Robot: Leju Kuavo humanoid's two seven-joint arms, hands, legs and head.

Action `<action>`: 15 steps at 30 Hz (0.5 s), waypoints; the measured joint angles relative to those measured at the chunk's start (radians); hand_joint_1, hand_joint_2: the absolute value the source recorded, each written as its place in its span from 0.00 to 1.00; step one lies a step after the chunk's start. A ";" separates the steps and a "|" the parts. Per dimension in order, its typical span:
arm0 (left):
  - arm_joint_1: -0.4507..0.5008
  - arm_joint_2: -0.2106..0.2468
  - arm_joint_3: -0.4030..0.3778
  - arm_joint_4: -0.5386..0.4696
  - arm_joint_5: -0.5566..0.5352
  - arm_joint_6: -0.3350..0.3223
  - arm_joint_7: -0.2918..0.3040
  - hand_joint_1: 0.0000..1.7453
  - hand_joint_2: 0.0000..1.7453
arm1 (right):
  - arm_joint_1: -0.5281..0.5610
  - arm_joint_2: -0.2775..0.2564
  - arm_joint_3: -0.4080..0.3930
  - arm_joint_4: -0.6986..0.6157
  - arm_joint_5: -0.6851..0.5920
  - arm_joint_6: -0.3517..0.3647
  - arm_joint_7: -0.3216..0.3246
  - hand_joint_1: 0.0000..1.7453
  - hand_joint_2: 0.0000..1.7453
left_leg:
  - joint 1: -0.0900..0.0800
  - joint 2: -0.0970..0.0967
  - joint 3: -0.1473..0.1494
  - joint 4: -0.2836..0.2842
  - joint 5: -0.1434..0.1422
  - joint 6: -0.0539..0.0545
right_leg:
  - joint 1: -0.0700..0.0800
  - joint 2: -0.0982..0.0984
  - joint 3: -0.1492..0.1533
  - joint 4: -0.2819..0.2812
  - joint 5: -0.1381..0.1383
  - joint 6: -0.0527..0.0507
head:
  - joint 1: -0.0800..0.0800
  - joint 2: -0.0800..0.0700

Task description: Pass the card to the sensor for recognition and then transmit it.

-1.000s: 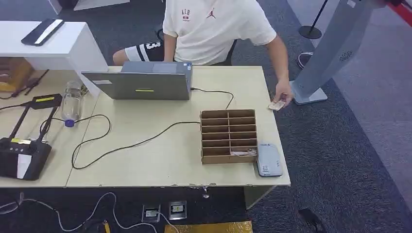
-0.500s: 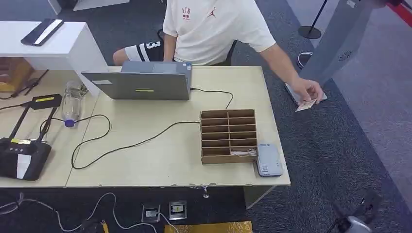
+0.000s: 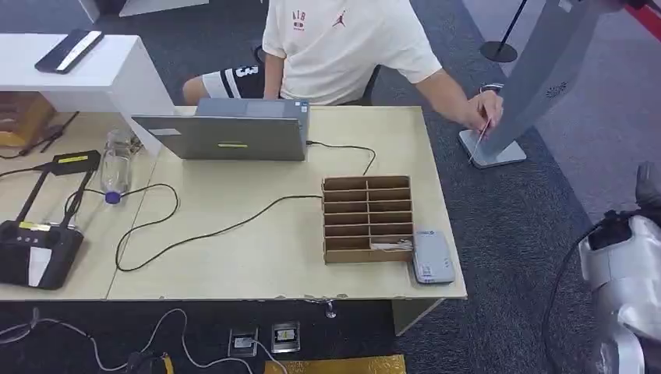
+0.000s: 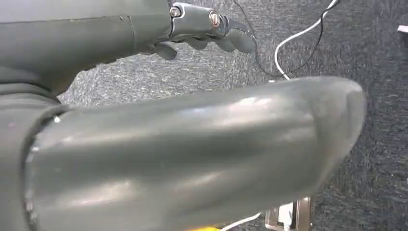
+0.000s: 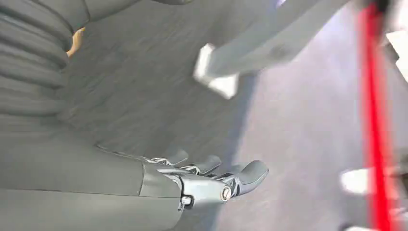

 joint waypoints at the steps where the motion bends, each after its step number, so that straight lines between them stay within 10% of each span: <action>1: 0.000 -0.001 0.000 0.000 0.002 0.000 -0.001 0.00 0.00 | -0.006 0.000 0.000 -0.026 0.005 -0.001 0.002 0.00 1.00 | 0.000 -0.001 0.000 0.000 0.000 0.000 | 0.000 0.000 0.000 0.000 0.000 0.000 | 0.000 0.000; 15: 0.000 -0.005 0.000 0.000 -0.011 0.006 -0.019 0.00 0.00 | -0.017 0.013 0.008 -0.320 0.175 0.001 0.072 0.00 1.00 | 0.000 -0.001 -0.001 0.000 0.000 0.000 | 0.000 0.000 0.000 0.000 0.000 0.000 | 0.000 0.000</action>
